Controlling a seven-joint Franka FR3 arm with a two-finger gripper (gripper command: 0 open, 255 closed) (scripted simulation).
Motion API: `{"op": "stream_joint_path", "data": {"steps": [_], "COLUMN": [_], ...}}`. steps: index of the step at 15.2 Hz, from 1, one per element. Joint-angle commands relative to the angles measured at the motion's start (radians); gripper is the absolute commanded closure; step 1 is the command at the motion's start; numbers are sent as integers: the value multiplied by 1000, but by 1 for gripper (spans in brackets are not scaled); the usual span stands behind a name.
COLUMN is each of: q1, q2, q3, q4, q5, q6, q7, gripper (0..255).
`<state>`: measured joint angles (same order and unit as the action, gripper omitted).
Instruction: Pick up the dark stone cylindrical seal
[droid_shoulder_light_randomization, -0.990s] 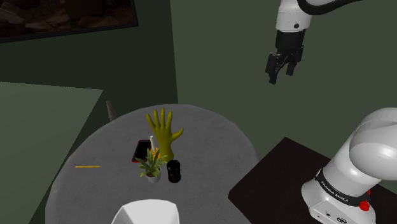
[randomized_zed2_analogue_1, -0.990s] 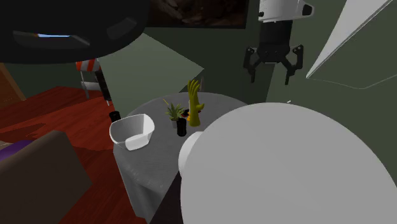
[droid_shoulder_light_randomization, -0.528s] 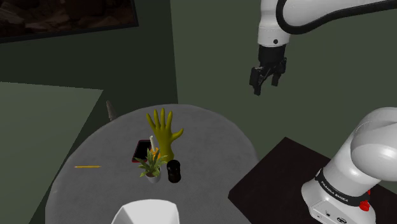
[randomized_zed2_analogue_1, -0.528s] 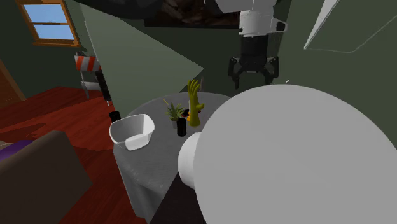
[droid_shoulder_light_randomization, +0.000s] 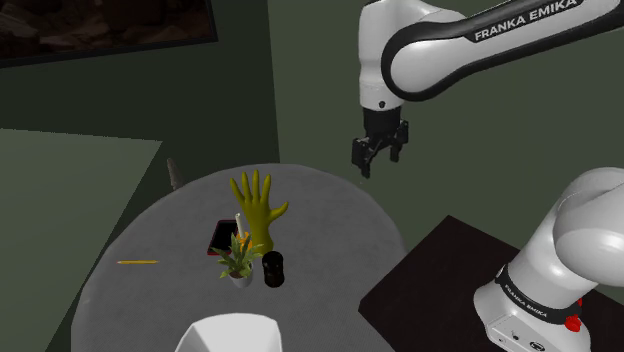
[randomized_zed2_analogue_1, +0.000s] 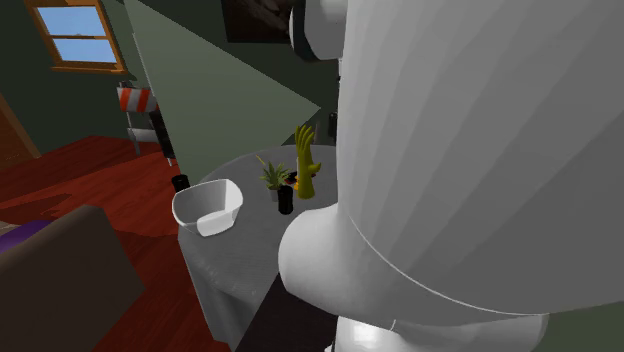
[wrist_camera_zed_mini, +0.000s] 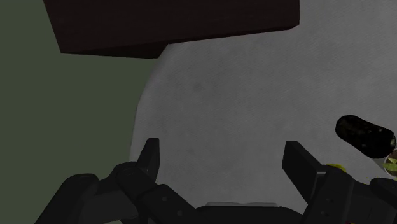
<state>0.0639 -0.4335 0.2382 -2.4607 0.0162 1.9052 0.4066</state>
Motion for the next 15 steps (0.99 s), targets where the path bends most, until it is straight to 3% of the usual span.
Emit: {"op": "stream_joint_path", "data": {"steps": [1,8,15], "q1": [10,35,84], "q2": [61,310,586], "q3": [32,128,178], "q4": [10,105,261], "q5": [6,-30,-134], "q6": [46,175,254], "q7": [43,197,367], "gripper": [0,0,0]}}
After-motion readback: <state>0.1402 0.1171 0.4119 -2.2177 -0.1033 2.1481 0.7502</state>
